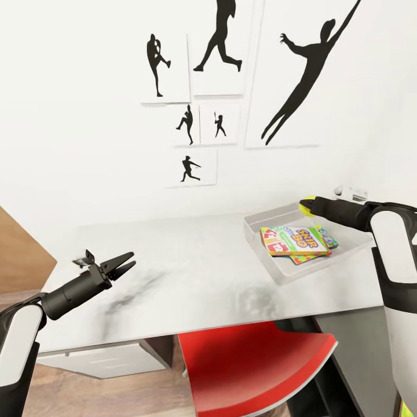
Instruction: Put all the toys in the child's room - the three board games (two on the bed and one on the table), the two jigsaw puzzles on the table, and the tennis ball on the table - inside the toy box on the table in the child's room.
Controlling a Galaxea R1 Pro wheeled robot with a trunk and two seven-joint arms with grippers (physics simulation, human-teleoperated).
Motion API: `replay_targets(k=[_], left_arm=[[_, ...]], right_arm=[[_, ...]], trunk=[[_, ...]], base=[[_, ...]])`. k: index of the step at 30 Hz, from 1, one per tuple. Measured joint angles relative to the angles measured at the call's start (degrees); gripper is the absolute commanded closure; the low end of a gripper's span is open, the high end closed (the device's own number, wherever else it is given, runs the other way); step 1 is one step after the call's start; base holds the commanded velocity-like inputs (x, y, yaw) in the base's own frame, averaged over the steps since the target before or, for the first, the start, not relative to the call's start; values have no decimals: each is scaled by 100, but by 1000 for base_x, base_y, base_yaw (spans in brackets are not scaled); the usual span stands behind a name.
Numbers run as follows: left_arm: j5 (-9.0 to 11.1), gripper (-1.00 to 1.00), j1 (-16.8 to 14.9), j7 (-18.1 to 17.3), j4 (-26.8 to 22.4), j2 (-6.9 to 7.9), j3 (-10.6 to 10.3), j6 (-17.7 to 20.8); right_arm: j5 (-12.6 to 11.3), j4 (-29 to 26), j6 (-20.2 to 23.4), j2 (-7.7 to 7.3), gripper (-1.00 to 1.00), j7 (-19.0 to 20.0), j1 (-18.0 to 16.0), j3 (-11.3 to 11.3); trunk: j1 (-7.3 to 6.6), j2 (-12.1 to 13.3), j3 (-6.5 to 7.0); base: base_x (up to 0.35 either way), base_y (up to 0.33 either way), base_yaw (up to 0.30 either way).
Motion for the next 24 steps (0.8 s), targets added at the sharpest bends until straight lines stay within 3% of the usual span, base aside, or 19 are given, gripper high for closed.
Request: replay_targets(k=[11,20,24], left_arm=[[26,-100,41,0,-1,-17,171,-21],[36,-100,53,3,-1,-18,189,-24],[38,-100,54,8,-1,-16,176,-22]], right_arm=[[-4,0,0,2,100,0,9,0],[-5,2,0,-27,100,0,125,-12],[-100,6,0,-46,100,1,184,-125]], trunk=[[-1,0,0],[0,0,0],[0,0,0]], base=[[98,-3,0],[22,0,0],[4,0,0]])
